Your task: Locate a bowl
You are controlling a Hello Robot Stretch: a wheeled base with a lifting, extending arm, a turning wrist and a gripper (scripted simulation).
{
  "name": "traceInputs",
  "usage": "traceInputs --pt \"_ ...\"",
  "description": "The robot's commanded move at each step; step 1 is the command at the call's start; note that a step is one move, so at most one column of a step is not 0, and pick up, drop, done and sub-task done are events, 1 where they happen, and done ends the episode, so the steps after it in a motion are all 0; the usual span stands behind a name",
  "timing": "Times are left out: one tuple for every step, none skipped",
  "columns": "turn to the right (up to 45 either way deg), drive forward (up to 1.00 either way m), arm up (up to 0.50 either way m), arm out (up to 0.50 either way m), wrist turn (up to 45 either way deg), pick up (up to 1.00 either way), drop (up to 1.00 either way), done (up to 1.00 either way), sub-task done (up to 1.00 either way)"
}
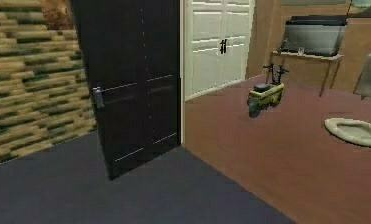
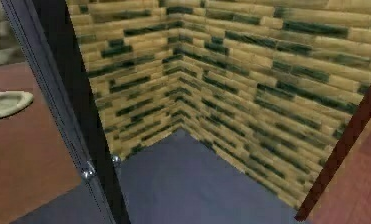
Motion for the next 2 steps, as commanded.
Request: traceInputs --pt "-45.0 0.0 0.0 0.0 0.0 0.0 0.0 0.0 0.0" --pt "-6.0 0.0 0.0 0.0 0.0 0.0 0.0 0.0 0.0"
